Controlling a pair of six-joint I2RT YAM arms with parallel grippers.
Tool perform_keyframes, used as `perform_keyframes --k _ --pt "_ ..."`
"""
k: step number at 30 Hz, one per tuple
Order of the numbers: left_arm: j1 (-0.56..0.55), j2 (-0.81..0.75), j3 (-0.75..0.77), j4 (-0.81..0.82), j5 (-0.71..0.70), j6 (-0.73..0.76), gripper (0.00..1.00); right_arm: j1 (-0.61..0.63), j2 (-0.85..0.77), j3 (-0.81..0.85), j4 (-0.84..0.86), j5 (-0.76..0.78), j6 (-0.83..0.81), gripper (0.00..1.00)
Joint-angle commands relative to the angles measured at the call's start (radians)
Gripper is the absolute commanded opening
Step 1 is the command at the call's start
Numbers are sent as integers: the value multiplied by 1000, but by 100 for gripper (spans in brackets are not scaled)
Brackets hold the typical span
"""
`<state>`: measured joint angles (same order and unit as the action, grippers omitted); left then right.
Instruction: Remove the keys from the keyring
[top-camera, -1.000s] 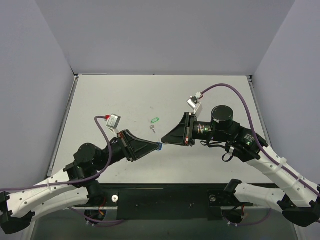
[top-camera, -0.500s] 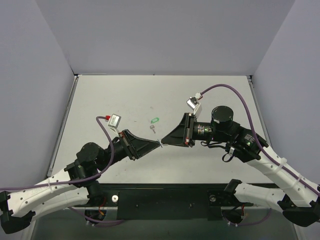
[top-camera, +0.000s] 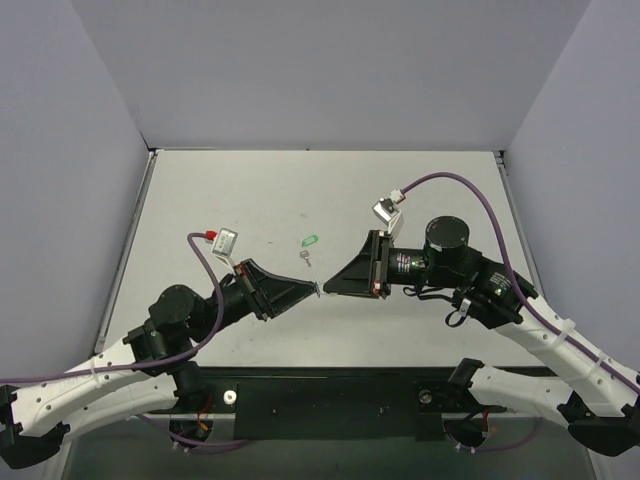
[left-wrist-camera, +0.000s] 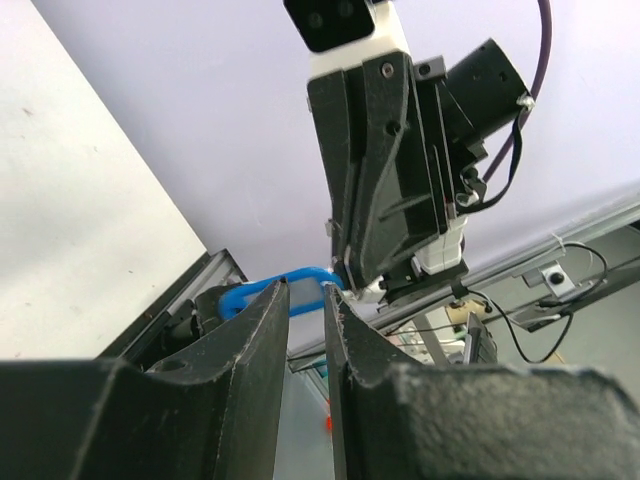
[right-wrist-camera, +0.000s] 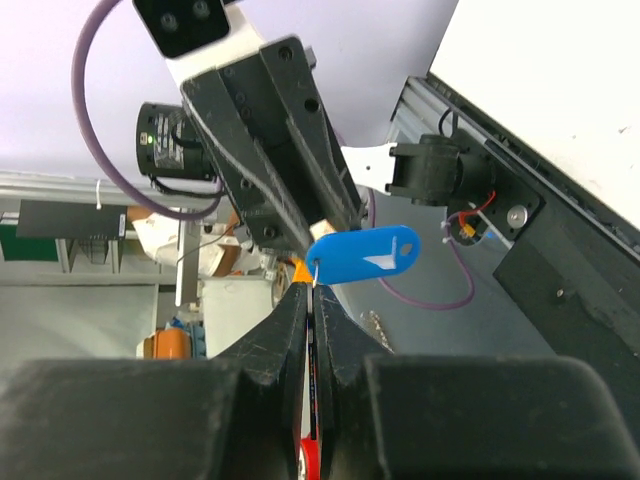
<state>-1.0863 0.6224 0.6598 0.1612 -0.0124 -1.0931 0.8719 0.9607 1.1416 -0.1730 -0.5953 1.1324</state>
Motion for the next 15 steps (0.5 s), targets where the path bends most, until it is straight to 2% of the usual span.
perform_keyframes --k 1,9,15 --pt "17 -21 61 -66 -47 55 31 16 -40 -25 84 -86 27 0" --pt "32 -10 92 -94 -28 65 31 24 -51 -55 96 -101 23 0" --pt "34 2 164 -150 44 73 31 24 -43 -49 50 -93 -23 0"
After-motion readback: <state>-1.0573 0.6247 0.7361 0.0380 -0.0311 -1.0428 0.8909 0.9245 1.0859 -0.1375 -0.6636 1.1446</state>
